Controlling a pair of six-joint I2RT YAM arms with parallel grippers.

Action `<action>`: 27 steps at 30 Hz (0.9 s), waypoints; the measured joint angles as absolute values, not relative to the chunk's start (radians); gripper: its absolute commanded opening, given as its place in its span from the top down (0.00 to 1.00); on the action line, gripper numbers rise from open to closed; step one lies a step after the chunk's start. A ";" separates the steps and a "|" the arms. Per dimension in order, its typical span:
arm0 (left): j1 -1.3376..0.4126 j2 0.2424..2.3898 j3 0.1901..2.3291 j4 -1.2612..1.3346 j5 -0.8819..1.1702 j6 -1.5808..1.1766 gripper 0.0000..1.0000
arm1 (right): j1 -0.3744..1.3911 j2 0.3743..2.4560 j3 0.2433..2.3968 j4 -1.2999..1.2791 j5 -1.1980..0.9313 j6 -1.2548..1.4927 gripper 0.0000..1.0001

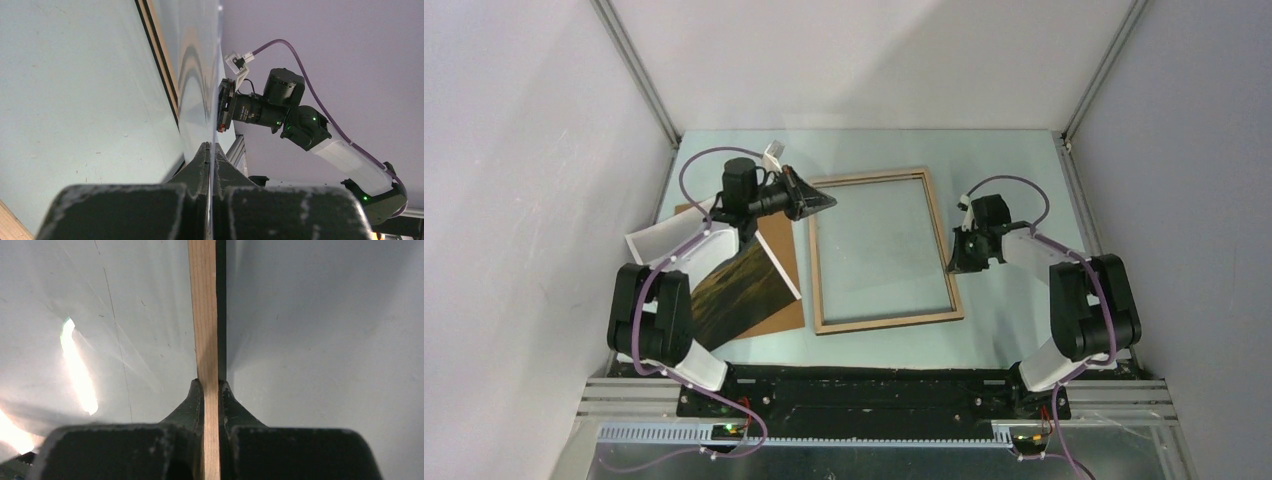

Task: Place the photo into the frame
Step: Move the photo frame to the center of the board, then place the photo frame item in the photo frame.

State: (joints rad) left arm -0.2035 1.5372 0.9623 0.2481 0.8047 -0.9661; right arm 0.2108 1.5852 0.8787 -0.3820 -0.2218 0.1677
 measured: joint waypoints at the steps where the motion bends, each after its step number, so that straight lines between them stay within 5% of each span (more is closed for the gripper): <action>1: -0.207 1.537 0.961 0.250 0.804 -0.966 1.00 | 0.208 1.584 0.877 -0.381 -0.224 0.170 0.85; 5: -0.223 1.537 0.955 0.261 0.796 -0.967 1.00 | 0.192 1.576 0.871 -0.381 -0.241 0.189 0.63; 10: -0.233 1.537 0.942 0.269 0.793 -0.970 1.00 | 0.139 1.521 0.870 -0.368 -0.300 0.207 0.49; 27: -0.290 1.574 0.943 0.322 0.806 -1.005 1.00 | -0.235 1.399 0.870 -0.335 -0.524 0.217 0.48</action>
State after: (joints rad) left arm -0.2905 1.5742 0.9432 0.3218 0.8062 -1.0046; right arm -0.2352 1.3991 0.8696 -0.3347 -0.5240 0.2169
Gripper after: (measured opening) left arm 0.005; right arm 0.525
